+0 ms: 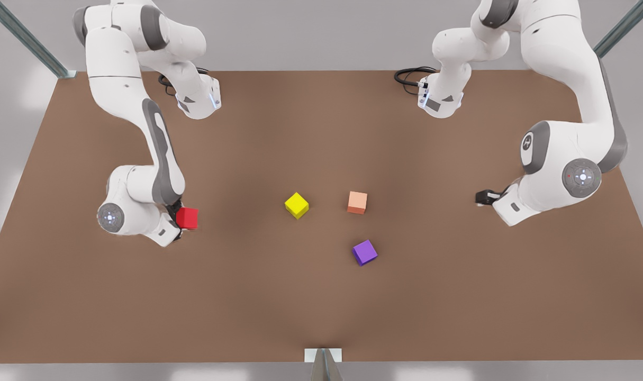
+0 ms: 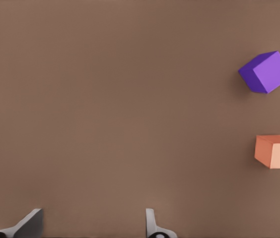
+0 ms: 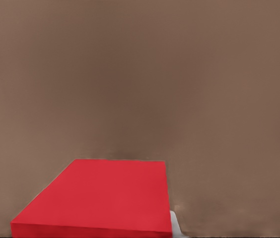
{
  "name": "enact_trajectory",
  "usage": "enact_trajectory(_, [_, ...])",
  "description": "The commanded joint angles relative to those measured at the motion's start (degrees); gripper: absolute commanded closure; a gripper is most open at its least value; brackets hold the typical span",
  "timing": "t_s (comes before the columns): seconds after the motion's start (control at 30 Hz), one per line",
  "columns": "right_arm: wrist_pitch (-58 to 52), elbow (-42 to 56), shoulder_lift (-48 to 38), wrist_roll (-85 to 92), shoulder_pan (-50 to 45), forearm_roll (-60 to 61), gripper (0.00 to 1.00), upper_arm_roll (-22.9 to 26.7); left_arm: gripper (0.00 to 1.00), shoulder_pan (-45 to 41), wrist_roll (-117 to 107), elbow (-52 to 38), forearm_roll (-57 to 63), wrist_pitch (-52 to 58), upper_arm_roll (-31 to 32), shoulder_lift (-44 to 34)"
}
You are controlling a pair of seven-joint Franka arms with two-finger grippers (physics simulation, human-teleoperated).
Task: Pick up red wooden cube and pass to hand red wooden cube and place in blue wooden cube
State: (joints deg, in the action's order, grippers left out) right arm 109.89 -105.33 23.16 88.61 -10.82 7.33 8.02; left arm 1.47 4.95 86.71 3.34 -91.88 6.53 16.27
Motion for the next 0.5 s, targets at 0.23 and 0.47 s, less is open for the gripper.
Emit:
enact_trajectory(0.23, [22.64, -19.38, -10.68, -64.18, 2.65, -20.78, 0.32, 7.45, 0.00, 1.52, -4.24, -3.83, -1.49, -2.78, -0.82, 2.01])
enact_trajectory(0.47, [27.57, -21.58, -9.98, -63.56, 6.42, -22.54, 0.32, 7.45, 0.00, 1.60, -4.24, -3.83, -1.58, -2.87, -0.82, 2.01])
